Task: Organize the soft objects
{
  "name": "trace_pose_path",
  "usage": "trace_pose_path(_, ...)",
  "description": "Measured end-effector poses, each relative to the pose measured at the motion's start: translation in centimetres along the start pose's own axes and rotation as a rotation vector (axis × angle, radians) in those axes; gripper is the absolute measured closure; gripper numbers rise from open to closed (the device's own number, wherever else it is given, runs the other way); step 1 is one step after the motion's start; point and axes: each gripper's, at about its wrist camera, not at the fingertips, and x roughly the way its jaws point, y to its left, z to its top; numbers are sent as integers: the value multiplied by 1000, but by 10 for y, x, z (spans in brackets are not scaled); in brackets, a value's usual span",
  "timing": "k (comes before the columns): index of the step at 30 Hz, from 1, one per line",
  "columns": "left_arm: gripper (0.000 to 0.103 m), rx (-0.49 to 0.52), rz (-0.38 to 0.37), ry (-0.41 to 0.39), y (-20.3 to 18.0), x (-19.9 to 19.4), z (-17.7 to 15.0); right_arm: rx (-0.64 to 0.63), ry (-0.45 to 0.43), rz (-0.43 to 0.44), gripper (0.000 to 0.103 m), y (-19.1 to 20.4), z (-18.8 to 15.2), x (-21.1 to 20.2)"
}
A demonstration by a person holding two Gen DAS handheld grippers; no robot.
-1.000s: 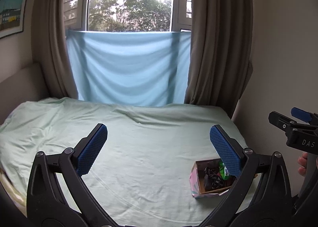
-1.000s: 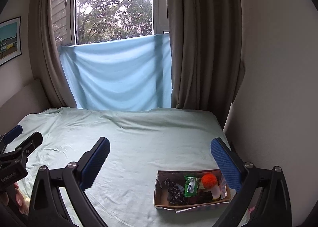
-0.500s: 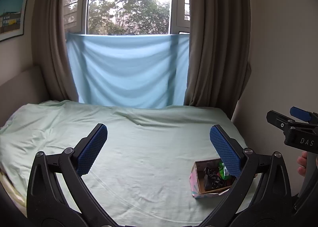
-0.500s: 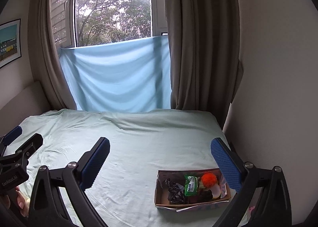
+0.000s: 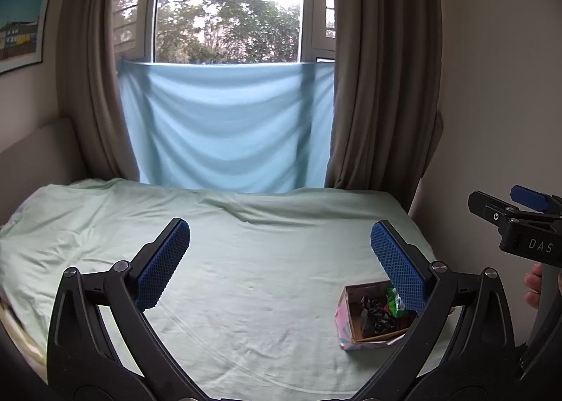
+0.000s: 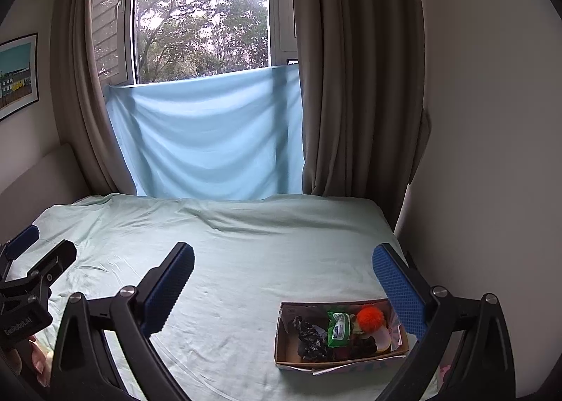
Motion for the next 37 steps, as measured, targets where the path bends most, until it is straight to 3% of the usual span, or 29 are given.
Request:
trace_pose_path(18,0,-5,5,-2,2,3,0,1,7,1,2,-1,3,5)
trace_pose_path(23,0,-18,-28,-17,4,2,0,3,7,-2,2,0,5,7)
trace_pose_path(28,0,-5,4,-35,4,3,-1,3,7,-3,2,0,6,8)
trace_pose_path(31,0,-25,-17,-23,6,9,-4,4,15,-4,2,0,6,11)
trace_pose_path(37,0,-11,18,-1,4,19,-10,8,37,-8,2,2,7,21)
